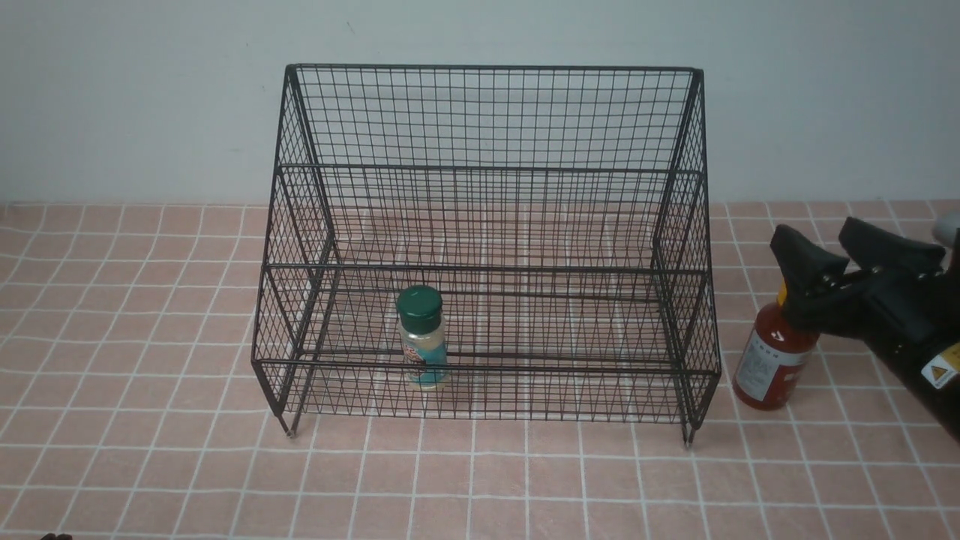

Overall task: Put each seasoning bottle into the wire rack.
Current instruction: Use the right arm to grab the condiment bottle closest to it, then use the right arm to put the condiment bottle back on the shelf

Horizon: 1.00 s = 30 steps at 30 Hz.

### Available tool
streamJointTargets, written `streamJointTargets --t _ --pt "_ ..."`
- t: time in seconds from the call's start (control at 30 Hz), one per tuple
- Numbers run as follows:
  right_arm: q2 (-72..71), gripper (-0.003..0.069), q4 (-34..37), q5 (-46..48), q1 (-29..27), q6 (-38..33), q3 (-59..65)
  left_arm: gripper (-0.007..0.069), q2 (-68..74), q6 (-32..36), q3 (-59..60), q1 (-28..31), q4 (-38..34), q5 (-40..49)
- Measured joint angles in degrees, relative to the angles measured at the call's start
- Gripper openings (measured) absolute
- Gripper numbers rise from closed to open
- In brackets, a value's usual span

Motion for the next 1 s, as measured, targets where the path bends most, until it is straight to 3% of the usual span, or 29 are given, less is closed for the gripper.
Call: streamJointTargets --t 0.13,0.23,0.27,0.3,0.37,0.4,0.63,0.83,1.0 --pt "1.50 0.0470 0.62 0.06 0.00 0.00 0.00 -0.0007 0.00 0.00 0.00 0.00 0.00 0.00" --pt "2.70 0.0382 -0.11 -0.22 0.00 0.02 0.00 -0.0007 0.00 0.00 0.00 0.00 0.00 0.05" --pt "3.56 0.0286 -0.66 -1.44 0.05 0.16 -0.19 -0.0007 0.00 0.00 0.00 0.00 0.00 0.05" --pt "3.63 0.0274 -0.72 -1.54 0.05 0.19 -0.19 -0.0007 0.00 0.00 0.00 0.00 0.00 0.05" --pt "3.98 0.0132 -0.84 -2.70 0.05 0.09 -0.51 -0.0007 0.00 0.00 0.00 0.00 0.00 0.05" --pt "3.93 0.0108 -0.84 -2.88 0.05 -0.07 -0.54 -0.0007 0.00 0.00 0.00 0.00 0.00 0.05" --pt "-3.10 0.0115 1.69 3.54 0.53 -3.90 -0.03 -0.0007 0.00 0.00 0.00 0.00 0.00 0.05" --pt "-15.80 0.0115 10.85 5.34 3.72 -13.95 -0.31 -0.0007 0.00 0.00 0.00 0.00 0.00 0.11" --pt "-23.38 0.0115 18.06 12.48 9.60 -23.29 -5.16 -0.0007 0.00 0.00 0.00 0.00 0.00 0.11"
